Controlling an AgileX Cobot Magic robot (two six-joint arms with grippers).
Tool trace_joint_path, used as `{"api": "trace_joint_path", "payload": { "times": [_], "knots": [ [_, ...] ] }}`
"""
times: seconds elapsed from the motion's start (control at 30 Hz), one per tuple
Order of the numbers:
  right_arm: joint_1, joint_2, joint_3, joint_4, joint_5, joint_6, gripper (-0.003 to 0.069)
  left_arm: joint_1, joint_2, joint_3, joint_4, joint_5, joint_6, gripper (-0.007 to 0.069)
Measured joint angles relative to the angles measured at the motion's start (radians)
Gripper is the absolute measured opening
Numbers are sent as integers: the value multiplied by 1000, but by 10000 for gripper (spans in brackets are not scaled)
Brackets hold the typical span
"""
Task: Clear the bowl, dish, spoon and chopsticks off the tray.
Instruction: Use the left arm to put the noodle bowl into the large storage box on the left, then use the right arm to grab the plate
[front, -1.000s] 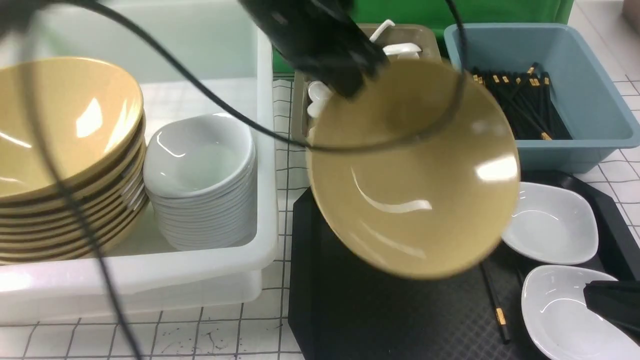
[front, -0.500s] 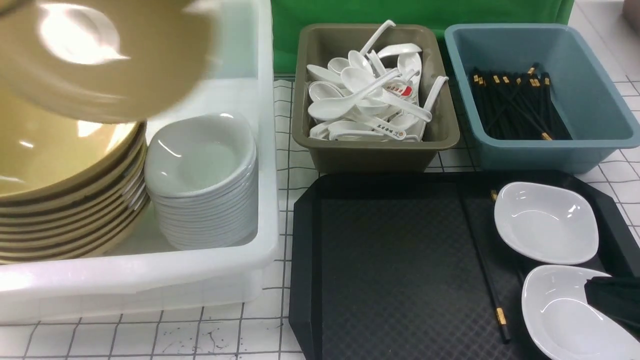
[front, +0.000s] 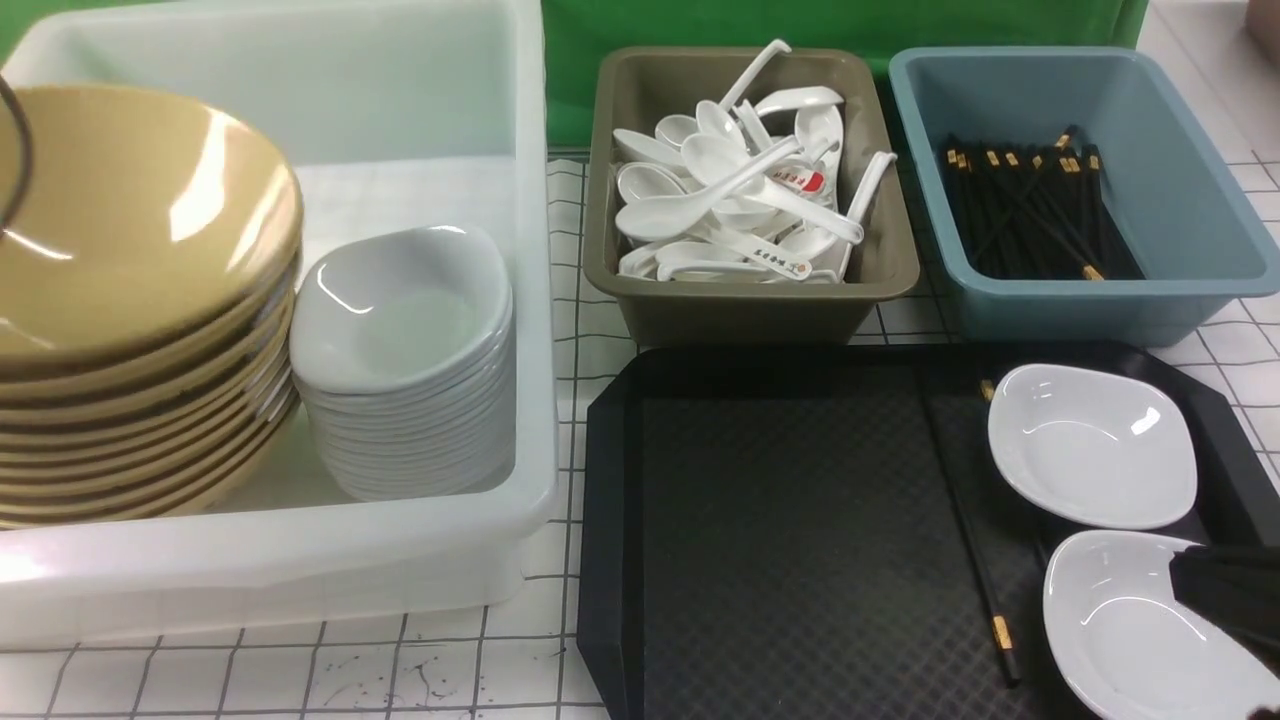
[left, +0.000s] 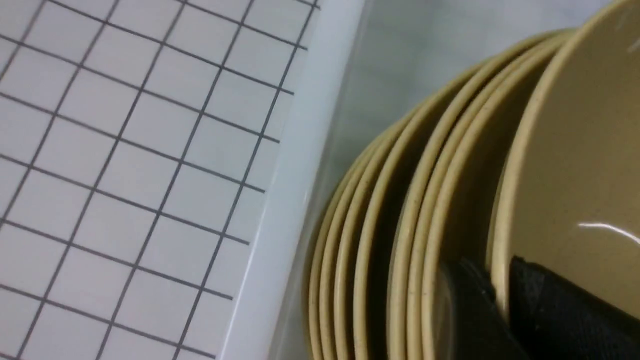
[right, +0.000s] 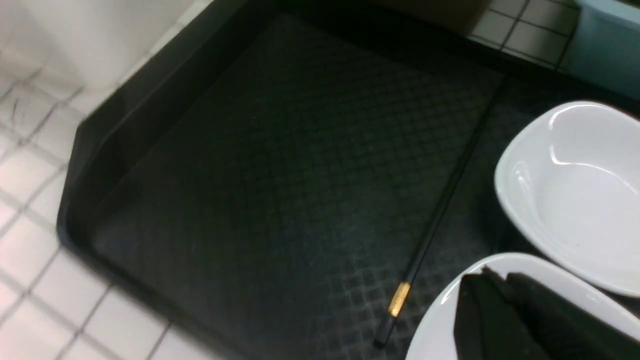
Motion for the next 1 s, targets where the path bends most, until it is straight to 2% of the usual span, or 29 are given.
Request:
{"api": "trace_joint_path", "payload": {
  "times": [0.1,0.2,0.3,0.4,0.43,0.5,0.6,0.73,0.93,1.0],
  "knots": [
    [0,39,2,1,-28,53,134,-21,9,8,-5,-3,12,250],
    [0,101,-26,-2,2,76,208,-30,-4,8,-11,9,6,380],
    [0,209,-116,-40,72,136,354,-30,-51,-12,-6,62,-27,511],
    [0,311,-191,-113,123,193,451,-30,-134,-48,-3,88,-57,568],
    [-1,351,-223,-181,135,242,489,-30,-176,-57,-19,90,-59,571],
    [-13,414,-249,-296,144,339,520,-32,-237,-63,-52,91,-60,565],
    [-71,495,-258,-454,155,492,539,-89,-344,-63,-123,100,-35,511],
    [-156,612,-262,-506,175,575,544,-300,-427,-63,-148,134,21,401],
    [-226,697,-249,-521,183,629,544,-599,-556,-14,-69,110,28,279],
    [-232,701,-242,-523,182,637,544,-634,-590,19,-54,81,28,259]
  ]
}}
